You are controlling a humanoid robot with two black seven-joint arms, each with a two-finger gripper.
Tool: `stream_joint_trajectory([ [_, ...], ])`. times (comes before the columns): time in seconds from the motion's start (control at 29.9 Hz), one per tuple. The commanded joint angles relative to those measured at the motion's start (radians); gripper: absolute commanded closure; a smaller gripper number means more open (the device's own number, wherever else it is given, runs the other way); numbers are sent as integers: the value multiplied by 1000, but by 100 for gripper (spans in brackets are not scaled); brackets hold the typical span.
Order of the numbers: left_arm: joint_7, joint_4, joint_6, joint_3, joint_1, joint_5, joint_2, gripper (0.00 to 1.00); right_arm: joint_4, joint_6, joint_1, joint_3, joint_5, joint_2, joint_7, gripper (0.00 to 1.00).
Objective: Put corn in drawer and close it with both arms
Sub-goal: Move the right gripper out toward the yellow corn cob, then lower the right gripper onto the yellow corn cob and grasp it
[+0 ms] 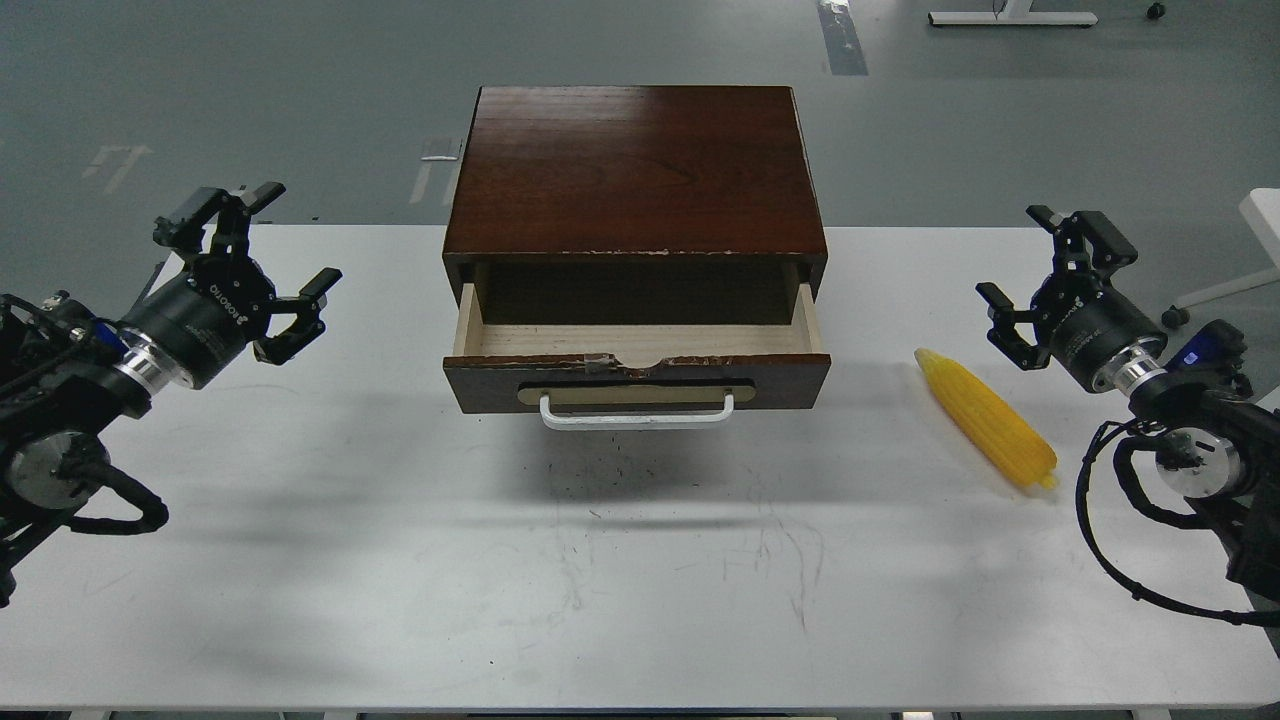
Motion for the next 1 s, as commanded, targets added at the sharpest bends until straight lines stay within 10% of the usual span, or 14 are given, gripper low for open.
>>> stream_joint_trajectory([
  [0.0, 0, 0, 0, 5, -9, 1, 0, 0, 25, 0, 12, -2, -8, -33, 0, 0],
  [0.77, 0, -8, 0, 5, -36, 12, 0, 0, 234, 0, 206, -141, -875, -332, 0, 0],
  [0.97, 0, -11, 0, 5, -36, 14, 5, 0, 271, -173, 204, -313, -1023, -320, 0, 0],
])
